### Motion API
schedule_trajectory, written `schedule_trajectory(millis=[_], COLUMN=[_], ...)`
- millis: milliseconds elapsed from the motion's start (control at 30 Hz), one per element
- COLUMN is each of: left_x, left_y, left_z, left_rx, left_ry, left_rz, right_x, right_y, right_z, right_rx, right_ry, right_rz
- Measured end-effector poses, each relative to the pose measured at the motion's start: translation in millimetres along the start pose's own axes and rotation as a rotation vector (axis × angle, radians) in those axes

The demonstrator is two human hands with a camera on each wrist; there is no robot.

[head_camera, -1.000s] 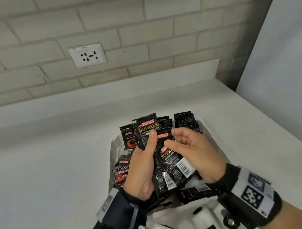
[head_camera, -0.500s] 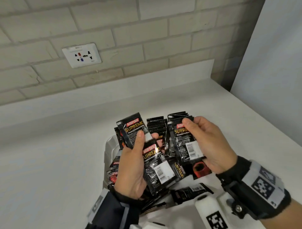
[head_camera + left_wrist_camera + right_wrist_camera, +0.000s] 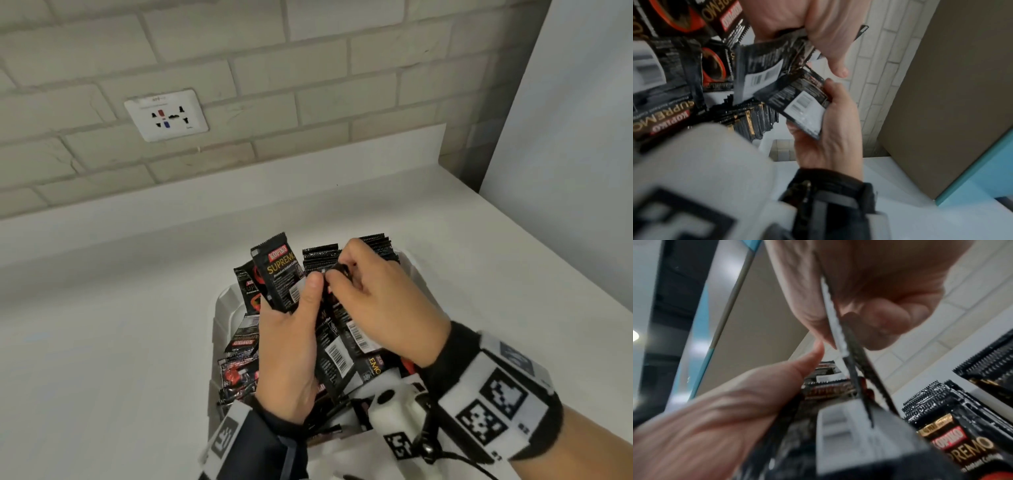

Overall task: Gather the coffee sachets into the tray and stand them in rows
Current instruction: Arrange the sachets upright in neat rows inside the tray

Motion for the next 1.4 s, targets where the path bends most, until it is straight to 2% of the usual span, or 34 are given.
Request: schedule_trajectory(millis=[67,167,267,333,433,500,600,700,767,833,900,967,1100,1233,1400], left_x=[-4,-8,0,7,13,15,14,6,1,-1,-4,-7,-11,-15,-23], left_y=[-4,-6,2,8,12,11,5,-5,-10,-13,-16,-18,-19,-26,-49], left_z=[-1,-2,-2,-3,-5,-6,-8,-6,-2,4,10,17,43,68,86], left_rx=[-0.032,-0.055,-0.092,-0.114,-0.095,-0.083,-0.095,-0.07,-0.07,-0.08,-0.121,-0.173,-0.273,-0.303,-0.198], left_ry=[0.025,0.005,-0.01,0.012,0.003,-0.002,0.019,-0.024,-0.031,-0.021,0.013,0.048,0.147,0.264,0.294], left_rz=[0.03,0.05,-0.02,-0.096,-0.16,-0.169,-0.192,-0.175,-0.161,-0.169,-0.178,-0.198,-0.253,-0.28,-0.172], right_x=[-5,-10,-6,-3,1,2,5,6,3,-2,-10,-18,-33,-42,-58], right_y=[-5,-14,-12,-8,-8,-11,-13,-15,-21,-29,-37,-41,-36,-28,-24], right_z=[5,10,5,1,1,2,6,11,15,20,20,14,-11,-31,-51], right_rx=[0.003,0.142,0.143,0.057,-0.155,-0.293,-0.428,-0.63,-0.702,-0.626,-0.424,-0.279,-0.172,-0.152,-0.055], right_ry=[0.025,-0.007,-0.04,-0.015,0.148,0.241,0.298,0.362,0.375,0.307,0.178,0.04,-0.141,-0.225,-0.269], right_rz=[0.015,0.072,0.053,0.017,-0.073,-0.127,-0.189,-0.277,-0.224,-0.093,-0.022,-0.074,-0.323,-0.309,-0.321])
Point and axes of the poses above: each hand's wrist, its own x-axis away from the middle knuckle, its own y-axis out of the palm, z = x × y, the point moved 1 cm from there along -x, towards the middle knuckle, and after that the axes turned 10 degrees about z, right-handed, at the moved point
